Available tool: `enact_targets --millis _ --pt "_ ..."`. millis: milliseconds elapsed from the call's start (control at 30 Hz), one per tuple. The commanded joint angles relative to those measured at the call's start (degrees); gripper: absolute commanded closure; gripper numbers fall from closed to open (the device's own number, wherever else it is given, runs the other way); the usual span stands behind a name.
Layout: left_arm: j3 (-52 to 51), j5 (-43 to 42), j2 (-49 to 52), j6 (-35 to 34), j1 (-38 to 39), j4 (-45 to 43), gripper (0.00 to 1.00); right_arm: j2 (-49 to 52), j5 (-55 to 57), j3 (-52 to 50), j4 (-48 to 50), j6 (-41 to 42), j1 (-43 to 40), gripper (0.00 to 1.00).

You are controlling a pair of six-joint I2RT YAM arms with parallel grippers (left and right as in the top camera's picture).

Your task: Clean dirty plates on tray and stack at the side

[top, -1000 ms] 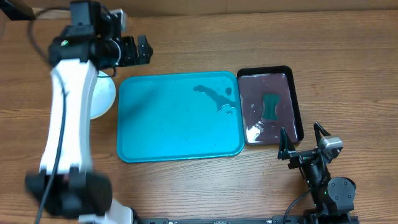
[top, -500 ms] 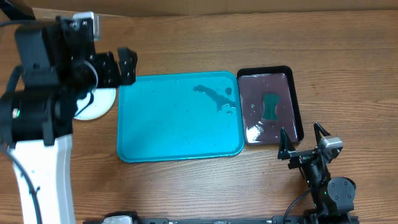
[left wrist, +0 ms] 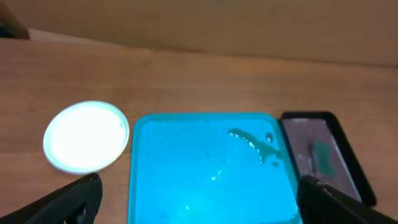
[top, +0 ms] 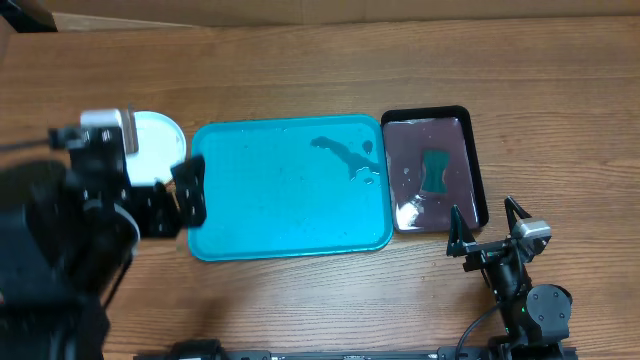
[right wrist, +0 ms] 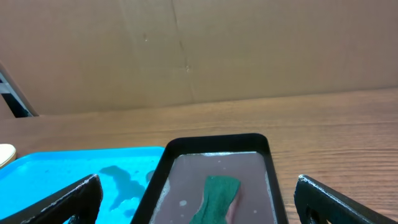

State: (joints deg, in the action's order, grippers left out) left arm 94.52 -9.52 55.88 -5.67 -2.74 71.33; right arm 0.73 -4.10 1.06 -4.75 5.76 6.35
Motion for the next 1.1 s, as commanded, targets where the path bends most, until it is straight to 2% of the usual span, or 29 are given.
enact_targets --millis 0,167,300,533,767,867,1067 --pt "-10.36 2.47 -7.15 0.98 -0.24 -3.67 0.00 -0.57 0.11 -0.61 0.24 0.20 -0.44 0.00" --pt "-26.21 2.43 -19.58 0.72 -0.24 -16.33 0.00 -0.57 0.11 -0.61 0.24 0.20 -0.44 0.00" --pt "-37.03 2.19 -29.03 -0.46 -0.24 -30.91 0.00 -0.57 0.11 -0.61 0.24 0.20 -0.42 0.00" --pt "-54.75 2.01 -43.08 -7.32 -0.24 -60.30 0.00 -0.57 0.11 -0.61 0.24 0.22 -0.44 0.00" --pt "-71.28 2.03 -53.77 -8.74 -0.24 -82.84 0.00 -0.57 0.11 -0.61 0.24 0.20 -0.44 0.00" --pt "-77.22 2.03 -55.67 -9.05 -0.24 -91.17 0.00 -0.57 0.13 -0.61 0.24 0.20 -0.44 0.00" --pt "-84.30 2.60 -55.67 -9.60 -0.24 -95.67 0.00 -0.57 0.11 -0.61 0.24 0.20 -0.44 0.00"
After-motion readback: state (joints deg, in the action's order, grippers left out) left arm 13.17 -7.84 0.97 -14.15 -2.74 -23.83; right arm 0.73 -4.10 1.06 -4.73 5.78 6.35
